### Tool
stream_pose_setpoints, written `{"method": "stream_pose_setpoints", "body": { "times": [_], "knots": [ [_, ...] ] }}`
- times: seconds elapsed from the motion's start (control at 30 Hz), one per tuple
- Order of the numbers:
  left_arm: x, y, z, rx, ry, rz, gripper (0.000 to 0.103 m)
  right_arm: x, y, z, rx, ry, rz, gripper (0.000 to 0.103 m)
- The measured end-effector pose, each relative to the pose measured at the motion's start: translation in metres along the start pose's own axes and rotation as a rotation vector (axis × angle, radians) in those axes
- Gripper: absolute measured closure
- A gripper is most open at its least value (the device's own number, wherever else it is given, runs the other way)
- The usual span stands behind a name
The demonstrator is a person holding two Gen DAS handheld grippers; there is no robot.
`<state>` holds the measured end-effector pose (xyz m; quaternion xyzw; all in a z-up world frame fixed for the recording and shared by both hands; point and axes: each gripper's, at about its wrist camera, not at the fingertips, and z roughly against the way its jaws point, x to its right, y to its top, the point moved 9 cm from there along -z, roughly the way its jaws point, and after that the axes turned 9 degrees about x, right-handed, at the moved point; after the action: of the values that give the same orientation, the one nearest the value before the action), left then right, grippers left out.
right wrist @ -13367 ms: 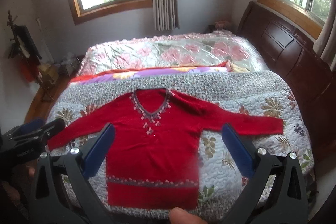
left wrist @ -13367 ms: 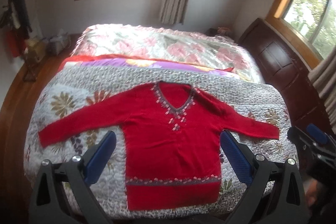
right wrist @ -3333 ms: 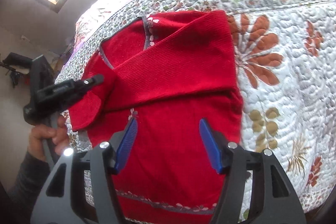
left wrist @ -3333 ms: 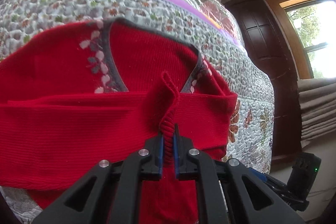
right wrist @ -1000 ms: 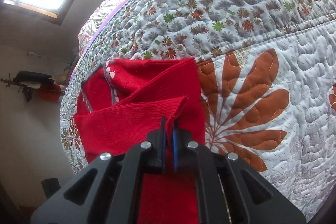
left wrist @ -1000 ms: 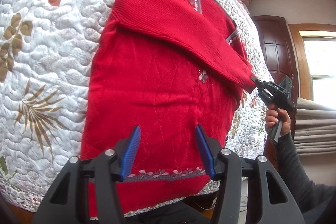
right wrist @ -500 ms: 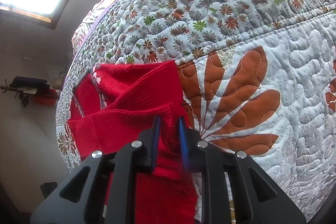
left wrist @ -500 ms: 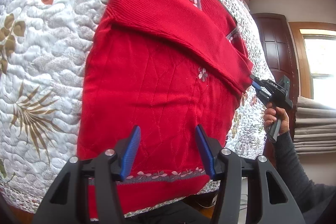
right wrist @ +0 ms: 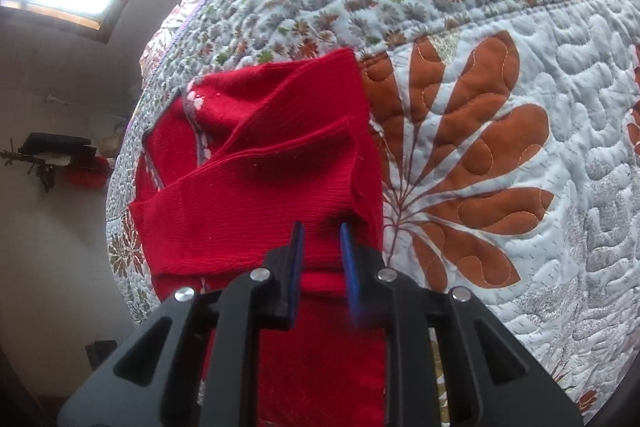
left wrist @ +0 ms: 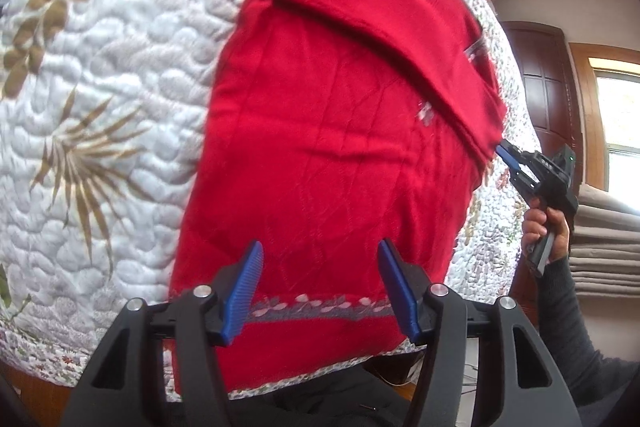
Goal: Fold small clothes
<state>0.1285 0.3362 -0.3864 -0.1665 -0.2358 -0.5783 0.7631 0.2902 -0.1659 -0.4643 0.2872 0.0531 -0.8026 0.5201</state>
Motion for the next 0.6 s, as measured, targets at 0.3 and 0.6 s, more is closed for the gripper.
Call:
{"method": "stream_pose_setpoints", "body": {
  "times": [0.3, 0.6],
  "knots": [
    [-0.042, -0.023, 0.017, 0.035, 0.046, 0.089, 0.018, 0.011, -0.026, 0.038, 0.039, -0.011, -0.039, 0.082],
    [-0.096, -0.081, 0.022, -0.058, 0.061, 0.145, 0.015, 0.049, -0.187, 0.088, -0.146, -0.041, -0.062, 0.052]
  ]
}}
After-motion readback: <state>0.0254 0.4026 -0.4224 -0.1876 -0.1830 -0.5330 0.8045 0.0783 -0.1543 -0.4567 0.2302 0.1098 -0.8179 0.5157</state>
